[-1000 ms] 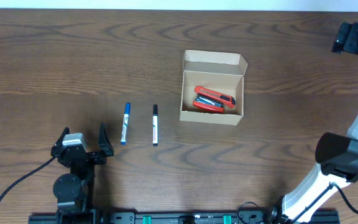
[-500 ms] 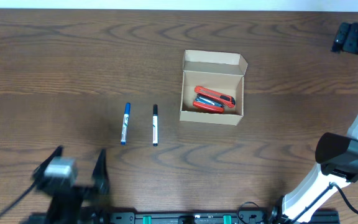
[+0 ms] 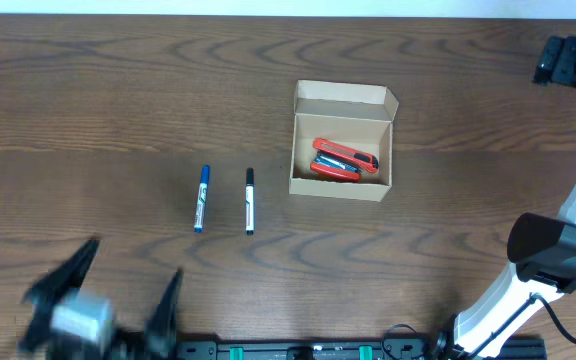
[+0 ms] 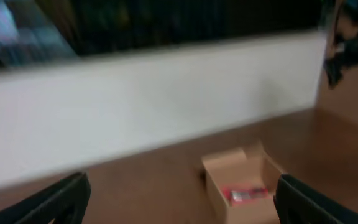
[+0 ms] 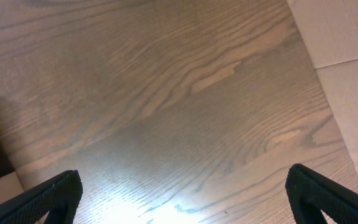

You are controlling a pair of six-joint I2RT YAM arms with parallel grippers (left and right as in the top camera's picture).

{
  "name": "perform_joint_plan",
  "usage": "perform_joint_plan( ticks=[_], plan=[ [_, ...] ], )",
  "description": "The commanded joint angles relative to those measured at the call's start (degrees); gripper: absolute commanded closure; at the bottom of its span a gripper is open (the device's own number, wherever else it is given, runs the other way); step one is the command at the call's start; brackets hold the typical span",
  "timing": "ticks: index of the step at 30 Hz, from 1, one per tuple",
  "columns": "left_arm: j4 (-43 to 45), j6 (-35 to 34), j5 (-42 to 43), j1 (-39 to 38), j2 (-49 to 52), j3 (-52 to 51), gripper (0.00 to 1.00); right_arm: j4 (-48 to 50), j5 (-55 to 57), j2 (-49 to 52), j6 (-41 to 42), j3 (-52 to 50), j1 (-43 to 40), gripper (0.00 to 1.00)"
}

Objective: Pack container
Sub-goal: 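Move the left gripper over the blue-capped marker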

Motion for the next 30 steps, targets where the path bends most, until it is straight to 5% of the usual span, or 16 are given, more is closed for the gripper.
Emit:
perform_joint_plan(
  ticks=[1,6,21,30],
  plan=[
    [-4.6,3.3,1.0,0.1,11.5,3.5,0.05,-0.2,0.1,-0.5,1.0,0.8,-0.4,0.01],
    [-12.3,1.9,-13.9,0.0,27.2,6.8,0.04,-0.2,0.1,-0.5,1.0,0.8,-0.4,0.01],
    [-16.6,-7.5,-33.1,-4.8,52.2,3.6,0.05,-0.2,0.1,-0.5,1.0,0.8,-0.4,0.01],
    [-9.1,-11.9,-19.7,-12.2,57.1,2.8,0.05,-0.2,0.1,-0.5,1.0,0.8,-0.4,0.01]
  ],
)
